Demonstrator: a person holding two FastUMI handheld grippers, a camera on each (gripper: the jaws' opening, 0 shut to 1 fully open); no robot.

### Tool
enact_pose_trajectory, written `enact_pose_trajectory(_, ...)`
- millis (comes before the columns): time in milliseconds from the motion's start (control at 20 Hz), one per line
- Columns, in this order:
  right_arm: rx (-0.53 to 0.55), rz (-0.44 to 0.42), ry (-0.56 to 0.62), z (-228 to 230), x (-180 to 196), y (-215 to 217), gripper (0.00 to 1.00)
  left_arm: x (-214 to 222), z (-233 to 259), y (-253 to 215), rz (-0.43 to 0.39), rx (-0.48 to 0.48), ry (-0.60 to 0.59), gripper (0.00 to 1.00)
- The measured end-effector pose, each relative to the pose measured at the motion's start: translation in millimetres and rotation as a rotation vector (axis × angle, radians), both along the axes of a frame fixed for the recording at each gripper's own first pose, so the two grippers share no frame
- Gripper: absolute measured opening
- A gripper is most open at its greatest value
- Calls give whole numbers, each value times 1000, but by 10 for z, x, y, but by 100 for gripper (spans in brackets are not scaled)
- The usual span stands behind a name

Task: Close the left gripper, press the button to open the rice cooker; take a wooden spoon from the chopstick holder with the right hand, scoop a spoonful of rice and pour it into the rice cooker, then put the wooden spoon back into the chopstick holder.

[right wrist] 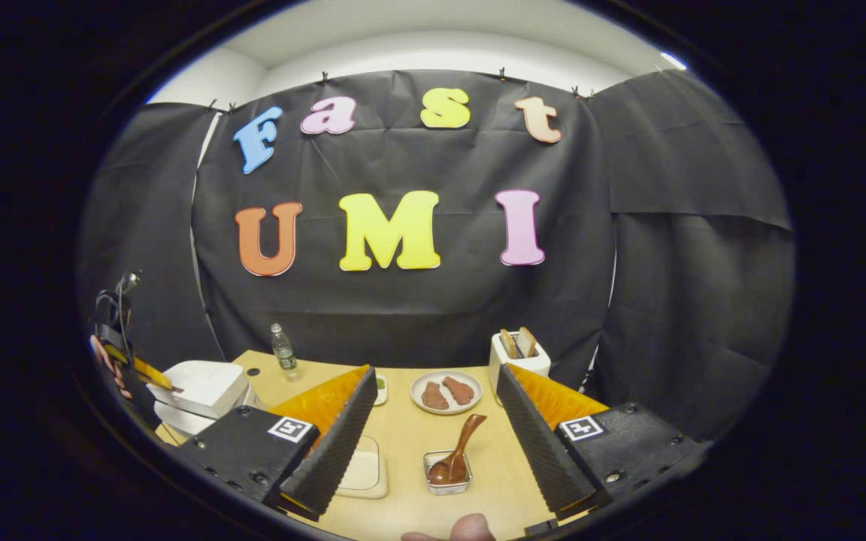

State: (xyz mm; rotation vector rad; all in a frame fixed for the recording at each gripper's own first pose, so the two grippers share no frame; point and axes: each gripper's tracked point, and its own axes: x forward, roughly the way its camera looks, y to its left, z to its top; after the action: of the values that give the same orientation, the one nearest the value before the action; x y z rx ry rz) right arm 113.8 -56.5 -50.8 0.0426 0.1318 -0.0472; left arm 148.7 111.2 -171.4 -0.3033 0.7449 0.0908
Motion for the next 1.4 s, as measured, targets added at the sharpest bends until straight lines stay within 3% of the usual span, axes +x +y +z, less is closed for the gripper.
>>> enact_pose_trajectory(450, 8, 37, -20, 142, -144, 134, 100, 278, 814, 1, 4, 5, -262, 0)
enact_pose_trajectory(700, 0, 44, -28, 185, -236, 151, 100, 155, 1240, -54, -18, 44, -375, 4)
enact_pose_trajectory(850, -3, 41, -28, 171, -285, 141, 100, 51, 1440, -103, -26, 68, -443, 32)
enact_pose_trajectory(900, -4, 40, -24, 160, -303, 130, 100, -29, 1510, -104, -21, 83, -463, 52)
enact_pose_trajectory(1000, -10, 36, -19, 131, -324, 106, 100, -126, 1597, -123, -5, 111, -495, 80)
enact_pose_trajectory(1100, -9, 31, -12, 106, -339, 67, 100, -259, 1677, -165, 7, 152, -531, 95)
enact_pose_trajectory(1400, 12, 15, 17, -54, -311, -84, 100, -620, 1930, -367, 2, 249, -661, 94)
